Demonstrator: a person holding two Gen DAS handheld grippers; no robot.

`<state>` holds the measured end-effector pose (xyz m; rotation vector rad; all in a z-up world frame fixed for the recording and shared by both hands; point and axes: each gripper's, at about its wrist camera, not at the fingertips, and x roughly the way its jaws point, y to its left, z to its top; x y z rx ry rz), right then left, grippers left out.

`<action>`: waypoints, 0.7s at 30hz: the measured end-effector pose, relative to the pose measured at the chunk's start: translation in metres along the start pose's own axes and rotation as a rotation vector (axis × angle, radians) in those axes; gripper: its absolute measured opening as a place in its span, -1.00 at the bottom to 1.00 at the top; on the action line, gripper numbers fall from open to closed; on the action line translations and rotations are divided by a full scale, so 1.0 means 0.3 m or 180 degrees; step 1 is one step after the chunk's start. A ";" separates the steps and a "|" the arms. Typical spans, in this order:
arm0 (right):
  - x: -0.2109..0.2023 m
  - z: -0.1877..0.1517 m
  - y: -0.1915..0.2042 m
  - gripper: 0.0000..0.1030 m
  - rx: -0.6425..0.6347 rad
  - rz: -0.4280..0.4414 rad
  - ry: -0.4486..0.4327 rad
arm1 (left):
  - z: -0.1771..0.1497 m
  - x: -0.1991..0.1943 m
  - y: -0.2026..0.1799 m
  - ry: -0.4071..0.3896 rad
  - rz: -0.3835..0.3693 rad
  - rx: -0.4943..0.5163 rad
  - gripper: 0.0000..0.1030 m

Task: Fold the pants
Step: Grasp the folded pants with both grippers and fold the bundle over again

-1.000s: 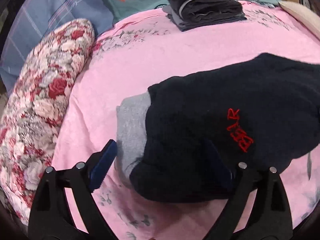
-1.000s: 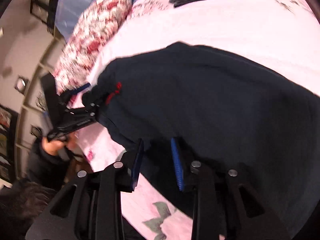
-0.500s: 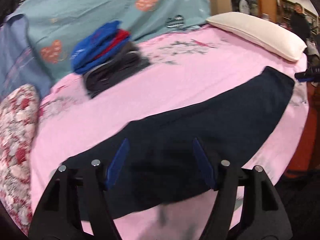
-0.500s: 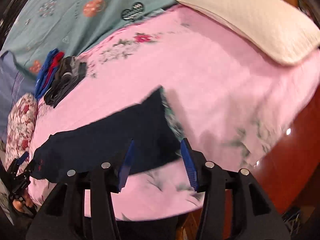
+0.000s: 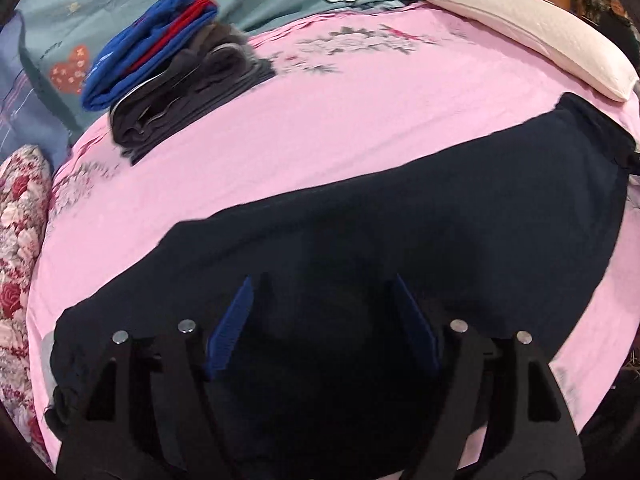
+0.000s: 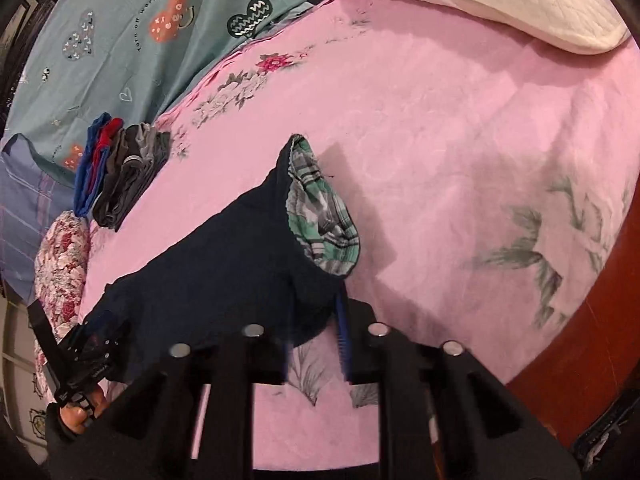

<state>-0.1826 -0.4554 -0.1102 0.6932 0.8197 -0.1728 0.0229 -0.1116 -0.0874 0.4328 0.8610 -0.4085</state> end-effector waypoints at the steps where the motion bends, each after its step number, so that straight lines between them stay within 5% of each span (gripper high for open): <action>1: -0.005 0.000 -0.009 -0.69 0.0030 0.0024 -0.0047 | -0.008 0.001 0.031 0.0013 -0.0011 -0.0045 0.46; 8: 0.000 -0.008 0.011 -0.67 -0.0095 -0.0130 -0.0099 | -0.050 -0.022 0.111 -0.0011 0.0015 -0.0226 0.40; 11: -0.037 -0.003 0.053 -0.40 -0.0271 -0.0276 -0.0212 | -0.084 -0.111 0.146 -0.0128 0.0019 -0.0345 0.27; 14: -0.147 0.012 0.120 -0.07 -0.0477 -0.0446 -0.0620 | -0.160 -0.250 0.239 -0.0307 0.0185 -0.0532 0.30; 17: -0.220 0.018 0.247 -0.04 -0.0799 -0.0244 -0.0848 | -0.266 -0.335 0.385 -0.0259 0.0451 -0.0858 0.33; 21: -0.139 0.002 0.456 -0.04 -0.1230 0.0086 -0.0615 | -0.406 -0.370 0.572 -0.0047 0.0785 -0.1296 0.33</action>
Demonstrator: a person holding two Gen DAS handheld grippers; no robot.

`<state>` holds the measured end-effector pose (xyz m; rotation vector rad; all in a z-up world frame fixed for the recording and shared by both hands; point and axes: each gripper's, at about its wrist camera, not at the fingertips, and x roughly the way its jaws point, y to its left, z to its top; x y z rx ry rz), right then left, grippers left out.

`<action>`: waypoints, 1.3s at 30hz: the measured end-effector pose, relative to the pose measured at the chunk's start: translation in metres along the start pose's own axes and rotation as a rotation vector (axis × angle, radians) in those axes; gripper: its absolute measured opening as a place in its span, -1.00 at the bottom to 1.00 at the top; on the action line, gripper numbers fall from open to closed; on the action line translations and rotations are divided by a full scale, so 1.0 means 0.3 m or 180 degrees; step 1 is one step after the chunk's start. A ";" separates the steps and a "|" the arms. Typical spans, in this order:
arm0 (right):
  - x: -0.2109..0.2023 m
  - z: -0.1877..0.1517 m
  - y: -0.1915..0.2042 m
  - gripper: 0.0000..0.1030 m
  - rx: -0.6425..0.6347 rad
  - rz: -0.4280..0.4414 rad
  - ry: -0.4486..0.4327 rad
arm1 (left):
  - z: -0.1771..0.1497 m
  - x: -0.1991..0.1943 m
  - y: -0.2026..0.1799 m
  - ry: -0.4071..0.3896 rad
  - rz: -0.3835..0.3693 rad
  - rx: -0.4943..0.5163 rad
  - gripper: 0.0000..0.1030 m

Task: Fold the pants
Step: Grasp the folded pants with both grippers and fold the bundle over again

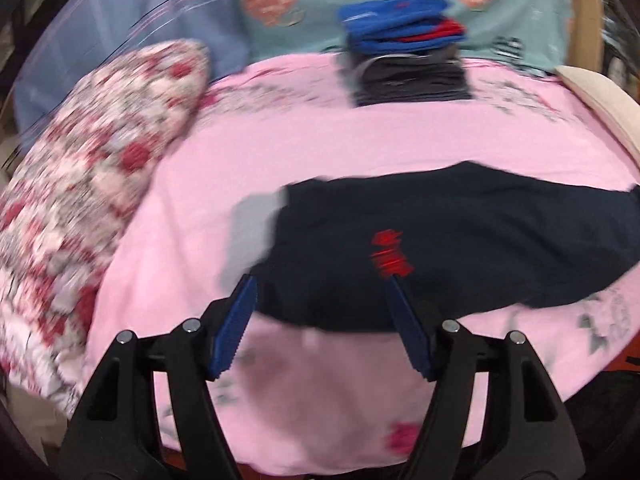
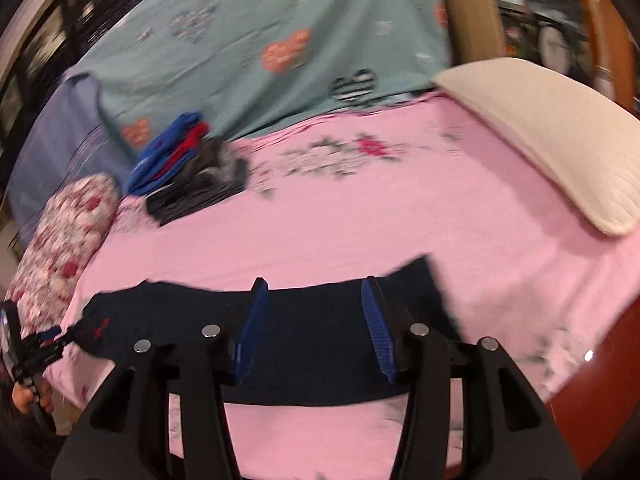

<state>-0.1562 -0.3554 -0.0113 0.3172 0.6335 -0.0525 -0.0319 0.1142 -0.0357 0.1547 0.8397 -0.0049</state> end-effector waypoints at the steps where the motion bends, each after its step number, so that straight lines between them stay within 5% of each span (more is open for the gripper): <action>1: 0.029 0.003 0.037 -0.04 -0.0051 0.0066 0.0050 | -0.016 0.008 0.057 0.0077 -0.0055 -0.0180 0.33; 13: 0.216 -0.021 0.295 -0.04 -0.0414 0.0434 0.0435 | -0.038 0.129 0.165 0.0233 -0.0853 -0.1046 0.30; 19: 0.291 -0.017 0.663 -0.04 -0.1109 0.1158 0.0689 | -0.059 0.214 0.180 0.0462 -0.1153 -0.1478 0.28; 25: 0.350 -0.072 0.935 -0.05 -0.1587 0.1478 0.0898 | -0.012 0.228 0.242 0.0374 -0.1238 -0.1675 -0.51; 29: 0.399 -0.108 0.953 -0.05 -0.1587 0.1476 0.1019 | 0.022 0.216 0.239 0.0293 -0.1186 -0.1546 -0.65; 33: 0.478 -0.152 0.927 -0.05 -0.1512 0.1390 0.1232 | 0.041 0.170 0.221 0.0262 -0.1141 -0.1382 -0.63; 39: 0.518 -0.187 0.905 -0.05 -0.1440 0.1364 0.1359 | -0.016 0.189 0.257 0.0387 -0.1018 -0.1453 -0.23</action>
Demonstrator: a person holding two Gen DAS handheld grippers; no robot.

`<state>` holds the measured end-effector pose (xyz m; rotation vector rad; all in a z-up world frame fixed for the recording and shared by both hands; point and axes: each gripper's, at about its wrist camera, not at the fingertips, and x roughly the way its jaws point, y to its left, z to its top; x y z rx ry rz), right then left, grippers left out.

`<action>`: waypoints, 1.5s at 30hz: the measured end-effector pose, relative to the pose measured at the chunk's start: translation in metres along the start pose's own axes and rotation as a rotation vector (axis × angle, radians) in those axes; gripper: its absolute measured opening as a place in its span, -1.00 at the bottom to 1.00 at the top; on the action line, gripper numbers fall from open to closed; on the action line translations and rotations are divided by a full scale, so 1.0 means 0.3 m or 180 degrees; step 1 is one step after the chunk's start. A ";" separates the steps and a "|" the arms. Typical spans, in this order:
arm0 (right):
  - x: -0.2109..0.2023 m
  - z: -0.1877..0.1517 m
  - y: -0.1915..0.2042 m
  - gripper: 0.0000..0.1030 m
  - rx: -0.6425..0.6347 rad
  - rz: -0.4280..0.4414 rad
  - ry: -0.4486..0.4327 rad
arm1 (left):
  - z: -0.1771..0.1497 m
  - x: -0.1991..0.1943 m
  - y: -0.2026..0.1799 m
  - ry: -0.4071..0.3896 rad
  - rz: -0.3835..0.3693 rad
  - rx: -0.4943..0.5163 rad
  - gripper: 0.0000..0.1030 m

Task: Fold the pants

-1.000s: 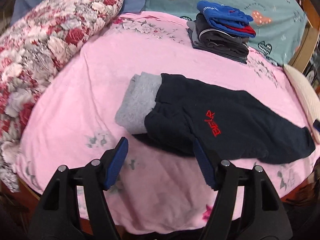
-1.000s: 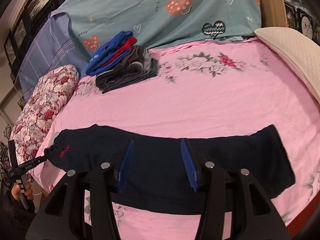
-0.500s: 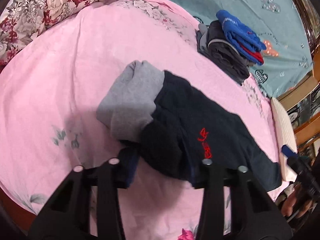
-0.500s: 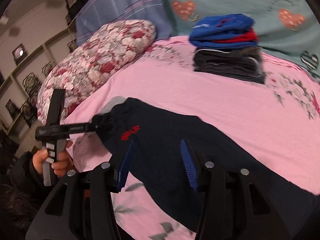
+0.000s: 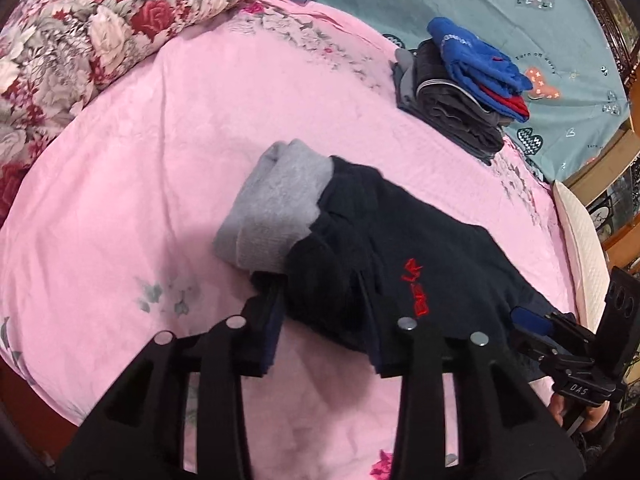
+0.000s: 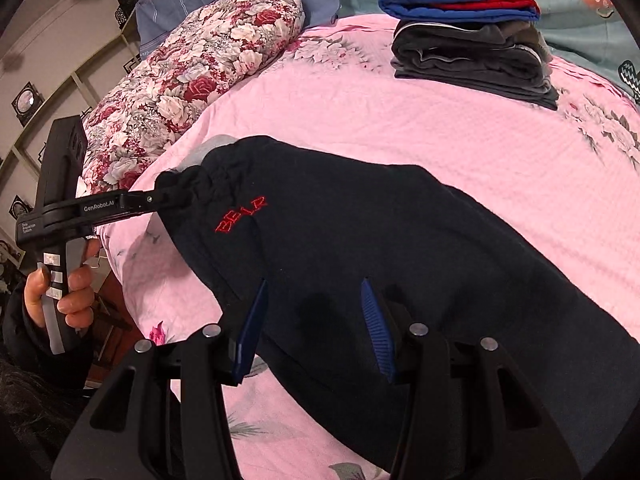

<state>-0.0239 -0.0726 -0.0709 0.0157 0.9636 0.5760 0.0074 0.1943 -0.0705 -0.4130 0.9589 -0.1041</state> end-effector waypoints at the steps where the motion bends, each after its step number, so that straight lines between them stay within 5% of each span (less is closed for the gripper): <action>1: 0.001 -0.002 -0.001 -0.05 0.0005 0.0014 0.0002 | -0.004 -0.003 0.005 -0.0029 0.0018 0.0004 -0.18; 6: 0.002 -0.012 -0.004 -0.05 0.0014 0.0009 0.0006 | 0.020 0.011 0.008 -0.0133 0.0077 -0.0006 -0.17; 9: -0.012 -0.023 -0.006 -0.05 0.0018 -0.0011 -0.0024 | 0.036 0.015 0.003 -0.0153 0.0027 0.0002 -0.63; 15: -0.009 -0.021 -0.001 -0.16 0.0004 0.0020 -0.0006 | 0.052 -0.025 -0.044 -0.0304 0.0108 0.0169 -0.77; 19: -0.014 0.019 0.068 -0.16 -0.0200 0.0126 -0.0107 | 0.055 -0.020 -0.024 -0.0297 0.0205 0.0185 -0.77; 21: 0.040 0.020 0.071 -0.16 -0.0192 0.0087 0.0043 | 0.035 0.043 0.025 -0.0131 0.0273 0.0090 -0.74; 24: 0.128 -0.016 0.047 -0.16 -0.0111 0.0084 0.0278 | 0.006 0.063 0.049 -0.0223 0.0273 0.0144 -0.70; 27: 0.114 -0.028 0.046 -0.14 -0.0125 0.0110 0.0198 | 0.002 0.061 0.037 -0.0247 0.0334 0.0221 -0.68; 28: 0.110 -0.030 0.044 -0.13 -0.0106 0.0130 0.0185 | -0.001 0.052 0.029 -0.0240 0.0367 0.0272 -0.64; 29: 0.104 -0.034 0.038 -0.12 -0.0087 0.0154 0.0166 | -0.005 0.034 0.016 -0.0264 0.0450 0.0343 -0.40; 31: 0.093 -0.041 0.025 -0.11 -0.0044 0.0208 0.0111 | -0.021 -0.035 -0.011 -0.0443 0.0696 0.0496 -0.08; 33: 0.061 -0.050 0.005 -0.11 0.0030 0.0261 -0.0004 | -0.042 -0.131 -0.045 -0.0645 0.0857 0.0658 -0.09; 36: -0.019 -0.054 -0.019 -0.11 0.0130 0.0183 -0.0249 | -0.047 -0.212 -0.138 -0.0839 0.0800 0.0924 -0.07; 39: -0.009 -0.052 -0.077 -0.11 0.0349 -0.0038 -0.0111 | -0.046 -0.128 -0.241 -0.0766 0.0805 0.1196 0.04; 41: 0.026 -0.075 -0.122 -0.15 0.0493 -0.0037 0.0113 | -0.034 0.031 -0.254 -0.0480 0.0950 0.1240 -0.17; 43: -0.061 -0.116 -0.144 -0.15 0.0488 -0.0080 -0.0103 | -0.034 0.139 -0.203 -0.0239 0.0996 0.1126 -0.21; 45: -0.211 -0.176 -0.191 -0.10 0.0570 -0.0230 -0.0415 | -0.041 0.138 -0.178 -0.0301 0.0908 0.1109 -0.21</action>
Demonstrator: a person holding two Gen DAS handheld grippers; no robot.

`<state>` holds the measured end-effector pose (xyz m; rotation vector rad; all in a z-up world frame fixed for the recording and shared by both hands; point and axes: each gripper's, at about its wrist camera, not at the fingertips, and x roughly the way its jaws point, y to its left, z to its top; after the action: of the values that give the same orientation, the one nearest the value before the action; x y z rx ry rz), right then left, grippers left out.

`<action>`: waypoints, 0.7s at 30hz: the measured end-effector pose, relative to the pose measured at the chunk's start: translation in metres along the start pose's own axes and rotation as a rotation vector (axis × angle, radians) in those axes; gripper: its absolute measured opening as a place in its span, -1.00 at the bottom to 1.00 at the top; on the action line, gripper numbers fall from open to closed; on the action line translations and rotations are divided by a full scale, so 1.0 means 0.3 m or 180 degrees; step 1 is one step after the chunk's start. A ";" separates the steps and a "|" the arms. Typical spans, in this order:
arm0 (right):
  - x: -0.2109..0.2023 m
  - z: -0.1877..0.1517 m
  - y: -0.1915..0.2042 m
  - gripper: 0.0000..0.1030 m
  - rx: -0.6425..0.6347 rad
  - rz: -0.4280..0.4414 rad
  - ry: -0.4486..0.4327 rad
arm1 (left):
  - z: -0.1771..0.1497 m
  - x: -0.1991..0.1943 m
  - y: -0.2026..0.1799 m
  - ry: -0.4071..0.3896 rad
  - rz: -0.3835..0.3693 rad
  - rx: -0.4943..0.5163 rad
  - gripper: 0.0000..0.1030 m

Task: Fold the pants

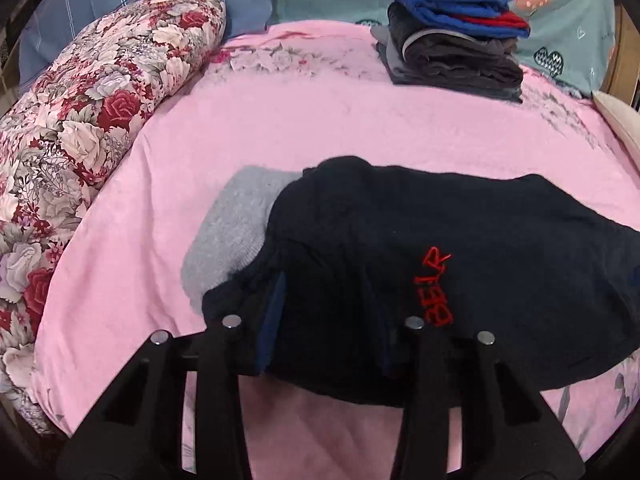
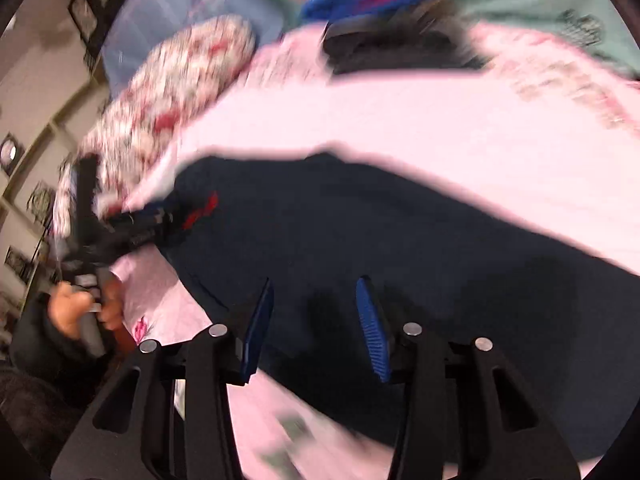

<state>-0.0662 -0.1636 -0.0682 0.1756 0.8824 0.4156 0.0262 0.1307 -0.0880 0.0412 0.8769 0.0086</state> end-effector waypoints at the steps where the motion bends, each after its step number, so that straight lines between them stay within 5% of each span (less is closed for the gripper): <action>1: -0.076 -0.020 -0.050 -0.05 0.0105 -0.0095 -0.0132 | -0.002 -0.011 0.010 0.0002 -0.0016 -0.0014 -0.21; 6: -0.493 -0.241 -0.426 0.33 0.1189 -0.1104 -0.0723 | 0.016 -0.047 0.041 0.0076 -0.0038 -0.0166 -0.28; 8: -0.569 -0.339 -0.539 0.34 0.1608 -0.1105 -0.0780 | 0.036 -0.103 -0.013 -0.0030 0.0067 -0.0033 -0.41; 12: -0.601 -0.429 -0.658 0.34 0.2035 -0.0951 -0.0922 | 0.107 -0.294 -0.267 -0.0447 -0.0331 0.0482 -0.34; 15: -0.555 -0.425 -0.699 0.33 0.2165 -0.0789 -0.0957 | 0.115 -0.366 -0.520 -0.0649 -0.0634 0.0938 0.07; 20: -0.523 -0.425 -0.741 0.32 0.2396 -0.0774 -0.1029 | 0.045 -0.258 -0.898 -0.0307 -0.1094 0.1370 0.03; 21: -0.520 -0.419 -0.747 0.08 0.2397 -0.0786 -0.1070 | 0.019 -0.222 -0.977 -0.0185 -0.1197 0.1451 0.03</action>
<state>-0.1893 -0.4352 -0.1071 0.7959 0.6804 -0.1937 -0.0146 -0.1641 -0.0448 0.3003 0.8034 -0.5424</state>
